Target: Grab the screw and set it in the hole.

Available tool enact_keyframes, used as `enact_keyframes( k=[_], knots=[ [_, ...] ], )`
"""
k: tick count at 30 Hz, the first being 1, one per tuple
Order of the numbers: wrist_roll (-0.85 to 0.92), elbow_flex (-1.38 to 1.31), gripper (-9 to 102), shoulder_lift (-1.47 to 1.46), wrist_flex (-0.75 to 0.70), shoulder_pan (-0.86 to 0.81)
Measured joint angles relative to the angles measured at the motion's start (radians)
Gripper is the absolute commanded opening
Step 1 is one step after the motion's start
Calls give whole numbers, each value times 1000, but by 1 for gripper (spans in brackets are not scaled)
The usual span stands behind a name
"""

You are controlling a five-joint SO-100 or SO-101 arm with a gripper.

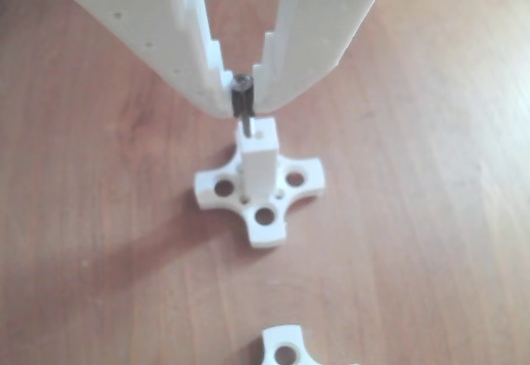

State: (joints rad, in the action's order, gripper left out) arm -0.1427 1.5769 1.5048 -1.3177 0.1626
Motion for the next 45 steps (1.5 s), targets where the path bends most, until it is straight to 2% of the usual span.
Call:
enact_keyframes(
  k=[45],
  knots=[
    [0,-6,-4,-25,0,-2]
  ],
)
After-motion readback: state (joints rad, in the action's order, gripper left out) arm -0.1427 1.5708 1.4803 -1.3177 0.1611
